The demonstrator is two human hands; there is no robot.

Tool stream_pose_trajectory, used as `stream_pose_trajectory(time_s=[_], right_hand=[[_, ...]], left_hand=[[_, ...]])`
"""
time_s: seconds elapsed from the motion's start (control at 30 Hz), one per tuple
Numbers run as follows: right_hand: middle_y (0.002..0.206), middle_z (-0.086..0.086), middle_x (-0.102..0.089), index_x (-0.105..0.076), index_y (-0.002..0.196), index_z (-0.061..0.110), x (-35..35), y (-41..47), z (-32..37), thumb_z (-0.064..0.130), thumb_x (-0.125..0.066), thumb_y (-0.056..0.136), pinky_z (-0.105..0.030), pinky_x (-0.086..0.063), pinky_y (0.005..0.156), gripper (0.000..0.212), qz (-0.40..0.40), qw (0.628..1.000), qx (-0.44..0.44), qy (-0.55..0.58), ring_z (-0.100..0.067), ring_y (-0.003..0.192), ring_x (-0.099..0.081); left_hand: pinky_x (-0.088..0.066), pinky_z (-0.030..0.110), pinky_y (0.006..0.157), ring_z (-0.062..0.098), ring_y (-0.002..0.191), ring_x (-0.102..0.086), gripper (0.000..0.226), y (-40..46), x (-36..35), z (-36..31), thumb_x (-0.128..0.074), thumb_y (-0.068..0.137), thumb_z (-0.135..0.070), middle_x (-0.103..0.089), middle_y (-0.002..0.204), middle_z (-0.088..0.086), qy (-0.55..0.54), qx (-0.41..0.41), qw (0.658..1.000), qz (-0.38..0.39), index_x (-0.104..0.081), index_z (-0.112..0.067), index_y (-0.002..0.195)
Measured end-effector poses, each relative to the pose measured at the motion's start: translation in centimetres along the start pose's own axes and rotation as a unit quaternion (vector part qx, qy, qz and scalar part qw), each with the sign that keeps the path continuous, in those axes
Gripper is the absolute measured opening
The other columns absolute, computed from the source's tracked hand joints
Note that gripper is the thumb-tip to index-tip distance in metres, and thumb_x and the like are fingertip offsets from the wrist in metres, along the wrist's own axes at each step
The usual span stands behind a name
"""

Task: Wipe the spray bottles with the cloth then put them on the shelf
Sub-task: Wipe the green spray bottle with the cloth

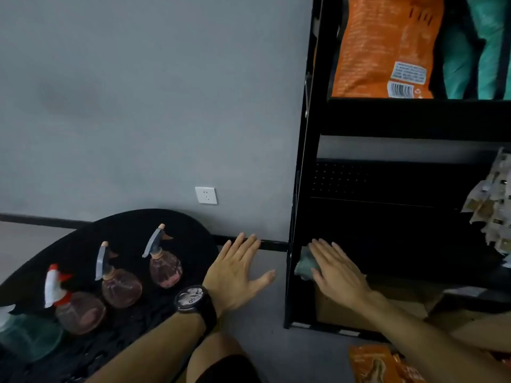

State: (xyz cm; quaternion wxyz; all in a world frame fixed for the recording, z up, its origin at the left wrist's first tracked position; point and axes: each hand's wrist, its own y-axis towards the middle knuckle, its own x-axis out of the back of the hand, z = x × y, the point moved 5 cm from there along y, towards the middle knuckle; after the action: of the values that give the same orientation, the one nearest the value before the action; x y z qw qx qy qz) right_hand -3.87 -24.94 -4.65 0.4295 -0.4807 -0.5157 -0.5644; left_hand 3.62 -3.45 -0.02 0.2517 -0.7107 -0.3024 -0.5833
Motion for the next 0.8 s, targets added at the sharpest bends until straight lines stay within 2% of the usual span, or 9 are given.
stream_pose_trajectory(time_s=[0.07, 0.2, 0.3, 0.4, 0.5, 0.6, 0.67, 0.73, 0.8], right_hand=[[0.162, -0.002, -0.006, -0.009, 0.154, 0.01, -0.7, 0.6, 0.0, 0.036, -0.031, 0.103, -0.026, 0.013, 0.117, 0.061, 0.043, 0.999, -0.004, 0.021, -0.014, 0.15, -0.003], [0.163, -0.004, -0.001, -0.005, 0.154, 0.008, -1.9, 1.4, 0.6, 0.036, -0.014, 0.1, -0.026, 0.011, 0.115, 0.061, 0.072, 0.997, 0.011, 0.03, -0.014, 0.15, 0.001], [0.162, -0.009, -0.008, -0.01, 0.154, 0.006, -2.7, 1.5, 1.0, 0.023, -0.024, 0.105, -0.021, 0.008, 0.112, 0.054, 0.099, 0.993, 0.014, 0.06, -0.016, 0.15, -0.008], [0.159, -0.009, -0.024, -0.024, 0.151, 0.008, -3.1, 1.5, 0.9, 0.009, -0.041, 0.101, -0.016, -0.006, 0.111, 0.053, 0.065, 0.993, 0.014, 0.096, -0.017, 0.146, -0.024], [0.144, -0.009, -0.048, -0.044, 0.142, 0.008, -2.4, 1.3, 0.8, 0.003, -0.046, 0.096, -0.025, -0.029, 0.109, 0.047, 0.052, 0.992, 0.01, 0.118, -0.023, 0.133, -0.045], [0.127, -0.008, -0.062, -0.055, 0.132, 0.005, -1.4, 0.7, 0.9, -0.009, -0.052, 0.089, -0.018, -0.036, 0.096, 0.045, 0.012, 0.991, 0.028, 0.132, -0.024, 0.116, -0.06], [0.118, -0.006, -0.066, -0.062, 0.125, 0.004, -0.2, 0.2, 1.0, -0.017, -0.067, 0.074, -0.017, -0.044, 0.088, 0.056, -0.029, 0.992, 0.046, 0.114, -0.021, 0.104, -0.067], [0.102, -0.006, -0.073, -0.071, 0.11, 0.007, 0.7, -0.4, 0.9, -0.019, -0.085, 0.047, -0.026, -0.055, 0.076, 0.069, -0.077, 0.991, 0.056, 0.093, -0.019, 0.086, -0.073], [0.1, -0.006, -0.074, -0.073, 0.107, 0.009, 1.9, -0.8, 1.5, -0.017, -0.089, 0.039, -0.032, -0.058, 0.074, 0.074, -0.096, 0.99, 0.082, 0.07, -0.019, 0.085, -0.073]], left_hand=[[0.014, 0.03, 0.121, 0.007, 0.151, 0.013, 0.085, 0.5, -0.4, 0.2, -0.021, 0.093, -0.076, 0.002, 0.166, -0.01, 0.003, -0.006, 1.0, -0.002, -0.008, -0.024, 0.159], [0.014, 0.031, 0.122, 0.007, 0.151, 0.014, 0.086, 1.2, -1.1, 0.7, -0.019, 0.092, -0.076, 0.002, 0.166, -0.009, 0.015, 0.0, 1.0, 0.012, -0.007, -0.024, 0.159], [0.013, 0.031, 0.122, 0.008, 0.151, 0.013, 0.089, 1.4, -1.1, 1.0, -0.016, 0.089, -0.077, 0.002, 0.166, -0.009, 0.017, 0.001, 1.0, 0.015, -0.007, -0.024, 0.159], [0.013, 0.031, 0.122, 0.007, 0.151, 0.013, 0.094, 1.1, -1.2, 1.0, -0.01, 0.084, -0.08, 0.002, 0.166, -0.009, 0.017, 0.005, 1.0, 0.022, -0.007, -0.024, 0.159], [0.012, 0.032, 0.123, 0.007, 0.151, 0.014, 0.095, 0.5, -0.8, 1.4, -0.007, 0.083, -0.081, 0.003, 0.166, -0.009, 0.023, 0.013, 0.999, 0.024, -0.006, -0.024, 0.159], [0.011, 0.033, 0.124, 0.008, 0.151, 0.014, 0.09, -0.4, -0.1, 2.0, -0.012, 0.087, -0.078, 0.003, 0.166, -0.009, 0.03, 0.017, 0.999, 0.013, -0.006, -0.024, 0.159], [0.011, 0.034, 0.124, 0.008, 0.151, 0.015, 0.093, -1.0, 0.6, 2.4, -0.007, 0.085, -0.08, 0.002, 0.166, -0.009, 0.037, 0.017, 0.999, 0.002, -0.006, -0.025, 0.159], [0.011, 0.033, 0.123, 0.007, 0.15, 0.015, 0.098, -1.8, 1.5, 2.6, 0.0, 0.079, -0.083, 0.003, 0.166, -0.009, 0.039, 0.019, 0.999, -0.011, -0.005, -0.025, 0.159], [0.01, 0.033, 0.124, 0.007, 0.151, 0.015, 0.104, -2.6, 2.6, 2.8, 0.005, 0.075, -0.084, 0.003, 0.166, -0.01, 0.04, 0.018, 0.999, -0.026, -0.006, -0.024, 0.159]])
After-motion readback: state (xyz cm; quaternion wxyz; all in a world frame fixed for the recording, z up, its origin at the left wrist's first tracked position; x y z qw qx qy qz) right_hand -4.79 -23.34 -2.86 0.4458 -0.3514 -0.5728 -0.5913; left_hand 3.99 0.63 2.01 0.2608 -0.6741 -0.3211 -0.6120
